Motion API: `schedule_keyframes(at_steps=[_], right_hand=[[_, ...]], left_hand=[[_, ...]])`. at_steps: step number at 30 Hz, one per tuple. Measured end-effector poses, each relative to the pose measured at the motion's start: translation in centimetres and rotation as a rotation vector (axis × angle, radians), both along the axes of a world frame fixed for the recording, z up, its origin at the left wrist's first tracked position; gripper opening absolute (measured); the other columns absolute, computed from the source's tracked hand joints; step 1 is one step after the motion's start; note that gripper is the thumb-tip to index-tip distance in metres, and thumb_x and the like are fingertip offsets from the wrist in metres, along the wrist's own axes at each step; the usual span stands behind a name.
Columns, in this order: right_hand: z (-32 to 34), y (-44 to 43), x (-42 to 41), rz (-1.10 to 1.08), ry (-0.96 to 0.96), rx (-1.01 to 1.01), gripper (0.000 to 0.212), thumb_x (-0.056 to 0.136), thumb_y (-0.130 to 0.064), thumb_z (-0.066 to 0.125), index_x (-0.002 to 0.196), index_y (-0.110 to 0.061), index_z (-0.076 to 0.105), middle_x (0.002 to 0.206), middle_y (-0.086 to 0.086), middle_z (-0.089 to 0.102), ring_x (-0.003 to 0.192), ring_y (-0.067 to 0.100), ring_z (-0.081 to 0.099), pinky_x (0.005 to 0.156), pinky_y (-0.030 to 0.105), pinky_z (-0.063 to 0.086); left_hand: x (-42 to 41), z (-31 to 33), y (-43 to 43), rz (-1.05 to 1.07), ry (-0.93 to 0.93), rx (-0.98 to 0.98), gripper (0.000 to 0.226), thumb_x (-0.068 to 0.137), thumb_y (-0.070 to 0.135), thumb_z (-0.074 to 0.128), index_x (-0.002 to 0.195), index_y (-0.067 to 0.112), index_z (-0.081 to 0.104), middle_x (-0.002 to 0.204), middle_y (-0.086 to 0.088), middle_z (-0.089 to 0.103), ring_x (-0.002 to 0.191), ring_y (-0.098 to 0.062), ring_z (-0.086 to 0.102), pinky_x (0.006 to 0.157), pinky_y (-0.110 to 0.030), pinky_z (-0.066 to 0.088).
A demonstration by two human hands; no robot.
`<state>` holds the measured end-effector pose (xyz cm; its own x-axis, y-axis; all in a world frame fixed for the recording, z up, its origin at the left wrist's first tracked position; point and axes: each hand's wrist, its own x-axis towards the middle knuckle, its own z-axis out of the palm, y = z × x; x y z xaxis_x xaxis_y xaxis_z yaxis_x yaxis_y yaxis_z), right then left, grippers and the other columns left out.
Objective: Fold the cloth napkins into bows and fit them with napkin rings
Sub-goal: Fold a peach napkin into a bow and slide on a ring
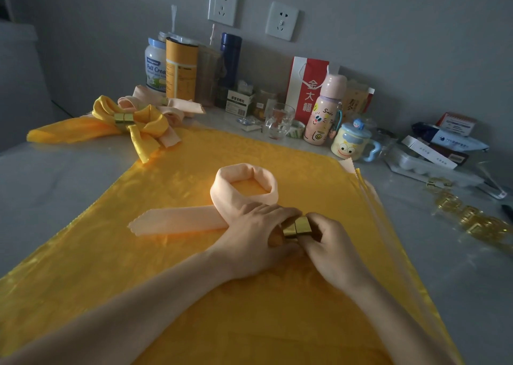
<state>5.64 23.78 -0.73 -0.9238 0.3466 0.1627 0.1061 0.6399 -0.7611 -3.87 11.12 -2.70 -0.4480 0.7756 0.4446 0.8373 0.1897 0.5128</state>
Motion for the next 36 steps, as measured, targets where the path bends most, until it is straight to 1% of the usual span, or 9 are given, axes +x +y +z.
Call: schedule_keyframes(at_steps=[6,10,18,22,24,26,29,33,36], right_hand=[[0.6,-0.2,0.2,-0.085,-0.090,-0.342,0.014,0.094,-0.010,0.052,0.084,-0.009,0.063,0.046,-0.009,0.050,0.041,0.007,0.037,0.039,0.017,0.028],[1.5,0.2,0.5,-0.115,-0.121,-0.517,0.017,0.092,-0.018,0.057,0.080,-0.007,0.060,0.046,-0.003,0.052,0.037,0.007,0.035,0.034,0.017,0.023],[4.0,2.5,2.2,0.011,-0.431,-0.278,0.013,0.090,-0.019,0.059,0.083,-0.010,0.065,0.046,-0.001,0.047,0.036,0.006,0.030,0.036,0.015,0.019],[4.5,2.7,2.6,0.070,-0.548,-0.087,0.013,0.089,-0.020,0.062,0.082,-0.011,0.068,0.052,-0.011,0.053,0.041,0.001,0.042,0.043,0.011,0.032],[3.9,2.6,2.6,0.085,-0.501,0.172,0.010,0.088,-0.024,0.063,0.086,-0.018,0.071,0.075,-0.015,0.063,0.061,-0.003,0.055,0.058,0.011,0.040],[3.0,2.1,2.1,0.016,-0.283,0.305,0.016,0.087,-0.016,0.061,0.097,-0.027,0.067,0.098,-0.015,0.059,0.083,-0.005,0.054,0.071,0.009,0.041],[1.8,0.9,0.6,0.017,0.062,0.156,0.031,0.088,0.000,0.053,0.098,-0.028,0.062,0.100,-0.012,0.064,0.092,-0.004,0.057,0.078,0.005,0.040],[0.4,-0.2,-0.8,0.136,-0.072,0.030,0.021,0.094,-0.012,0.051,0.096,-0.022,0.070,0.092,-0.005,0.071,0.088,0.010,0.064,0.076,0.025,0.048],[0.4,0.0,-1.4,0.159,-0.087,-0.041,0.024,0.095,-0.011,0.051,0.097,-0.021,0.072,0.089,-0.008,0.072,0.083,0.005,0.063,0.074,0.020,0.046]], left_hand=[[-0.4,0.1,-0.2,-0.030,-0.096,0.043,0.050,0.082,0.038,0.069,0.128,0.025,0.053,0.114,0.013,0.057,0.107,-0.001,0.043,0.106,-0.023,0.026],[-1.7,0.1,-1.2,0.000,0.095,-0.008,0.055,0.078,0.047,0.059,0.127,0.023,0.054,0.128,0.009,0.057,0.126,-0.006,0.042,0.111,-0.020,0.006],[-3.0,0.6,-1.9,0.012,0.150,-0.042,0.055,0.087,0.036,0.062,0.137,0.023,0.045,0.141,0.005,0.048,0.136,-0.006,0.031,0.112,-0.018,0.000],[-3.2,0.5,-2.1,0.029,0.161,-0.074,0.051,0.089,0.043,0.055,0.137,0.028,0.044,0.131,0.007,0.056,0.128,-0.014,0.044,0.108,-0.022,0.009],[-3.3,0.3,-2.0,0.041,0.193,-0.098,0.054,0.086,0.049,0.048,0.137,0.031,0.043,0.126,0.008,0.058,0.125,-0.015,0.046,0.106,-0.021,0.009],[-3.3,0.3,-1.9,0.039,0.195,-0.099,0.052,0.089,0.046,0.053,0.138,0.032,0.042,0.125,0.008,0.058,0.124,-0.014,0.046,0.105,-0.021,0.009],[-3.4,0.3,-2.0,0.020,0.177,-0.079,0.052,0.088,0.046,0.054,0.137,0.032,0.044,0.124,0.009,0.059,0.122,-0.014,0.047,0.105,-0.021,0.011],[-3.3,-0.3,-2.1,-0.013,0.209,-0.073,0.046,0.090,0.035,0.057,0.134,0.028,0.048,0.115,0.008,0.062,0.114,-0.016,0.051,0.104,-0.022,0.015],[-3.3,-0.6,-2.1,-0.004,0.185,-0.055,0.049,0.086,0.033,0.060,0.133,0.025,0.050,0.118,0.006,0.063,0.115,-0.018,0.052,0.102,-0.018,0.015]])
